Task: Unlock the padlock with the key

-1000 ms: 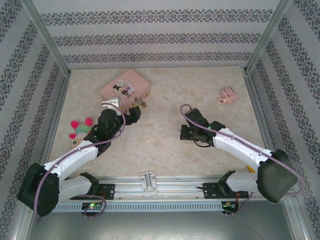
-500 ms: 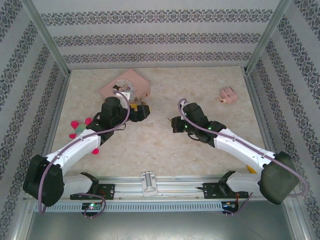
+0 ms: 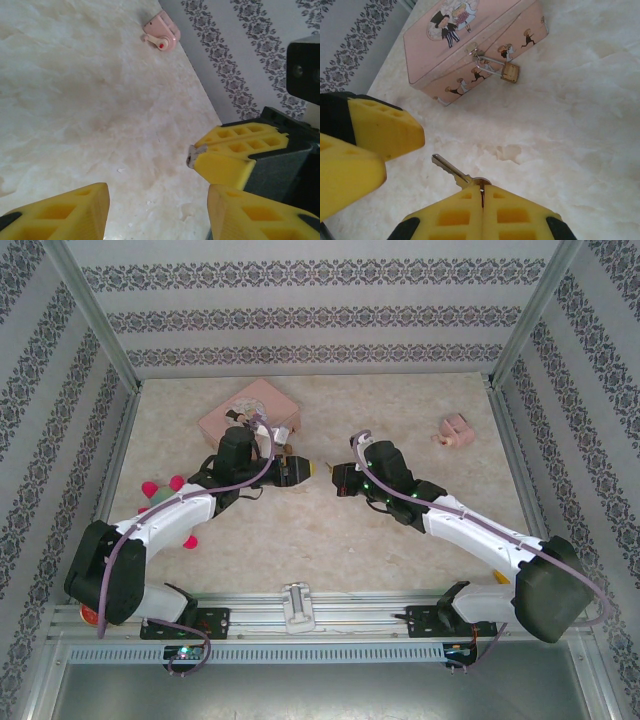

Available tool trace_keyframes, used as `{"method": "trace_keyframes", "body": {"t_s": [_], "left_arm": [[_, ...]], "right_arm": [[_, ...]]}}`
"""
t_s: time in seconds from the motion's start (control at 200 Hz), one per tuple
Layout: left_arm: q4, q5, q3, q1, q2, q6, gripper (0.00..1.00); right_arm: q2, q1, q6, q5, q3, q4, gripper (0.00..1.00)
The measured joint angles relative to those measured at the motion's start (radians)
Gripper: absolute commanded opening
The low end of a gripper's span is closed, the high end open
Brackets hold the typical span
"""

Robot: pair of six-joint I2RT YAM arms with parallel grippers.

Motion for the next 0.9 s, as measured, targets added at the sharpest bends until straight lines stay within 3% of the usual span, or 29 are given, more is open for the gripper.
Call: {"method": "trace_keyframes", "body": {"t_s": [0.325, 0.9], "left_arm": [[0.06, 0.036, 0.02, -0.02, 0.008, -0.008, 0.54], [0.107, 0.05, 0.068, -0.046, 0.108, -0.023, 0.34]], "right_arm": [[0.002, 0.006, 0.003, -0.002, 0.0, 0.012, 0.0], [0.002, 0.018, 0.002, -0.002, 0.0, 0.013, 0.0]]}}
